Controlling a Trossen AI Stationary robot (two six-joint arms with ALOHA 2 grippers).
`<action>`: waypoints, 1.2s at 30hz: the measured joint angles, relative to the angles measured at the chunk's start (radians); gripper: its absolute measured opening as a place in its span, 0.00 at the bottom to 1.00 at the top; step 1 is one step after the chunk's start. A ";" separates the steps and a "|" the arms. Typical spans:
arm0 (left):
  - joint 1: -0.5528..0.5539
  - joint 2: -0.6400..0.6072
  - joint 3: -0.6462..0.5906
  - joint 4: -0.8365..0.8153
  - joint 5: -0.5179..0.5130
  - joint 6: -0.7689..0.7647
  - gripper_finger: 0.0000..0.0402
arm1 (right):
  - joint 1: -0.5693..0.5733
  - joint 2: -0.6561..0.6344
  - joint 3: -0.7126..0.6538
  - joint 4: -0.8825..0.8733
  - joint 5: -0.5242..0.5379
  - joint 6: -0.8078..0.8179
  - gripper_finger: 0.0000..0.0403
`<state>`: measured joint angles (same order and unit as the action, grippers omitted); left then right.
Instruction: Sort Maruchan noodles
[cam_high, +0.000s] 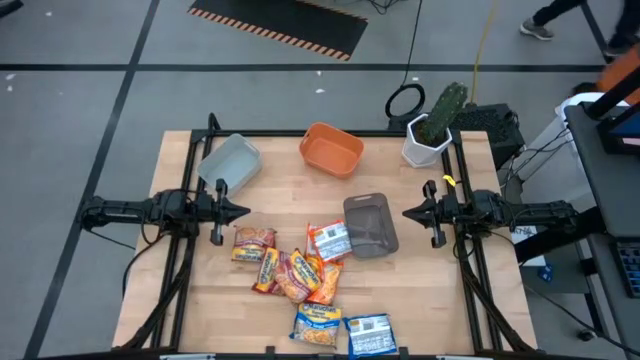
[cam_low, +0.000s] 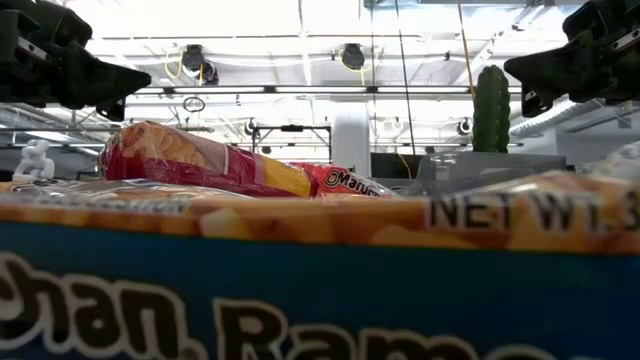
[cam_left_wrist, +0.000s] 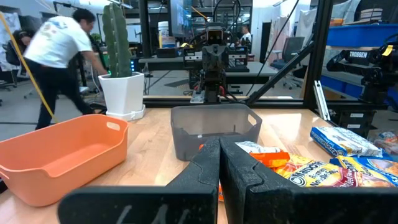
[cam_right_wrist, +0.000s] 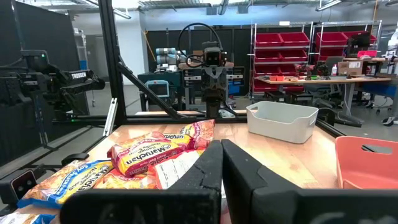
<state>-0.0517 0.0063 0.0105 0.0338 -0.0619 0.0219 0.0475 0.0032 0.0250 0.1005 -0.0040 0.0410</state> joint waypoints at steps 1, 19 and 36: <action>0.000 0.000 0.000 0.000 0.000 0.000 0.01 | 0.000 0.000 0.000 0.000 0.000 0.000 0.00; 0.000 0.000 0.000 0.000 0.000 0.000 0.01 | 0.000 0.000 0.000 0.000 0.000 0.000 0.00; 0.001 0.000 0.000 0.000 0.000 0.025 0.01 | 0.000 0.000 0.000 0.000 0.000 0.000 0.00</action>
<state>-0.0508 0.0063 0.0104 0.0341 -0.0624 0.0467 0.0477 0.0032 0.0247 0.1005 -0.0038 0.0408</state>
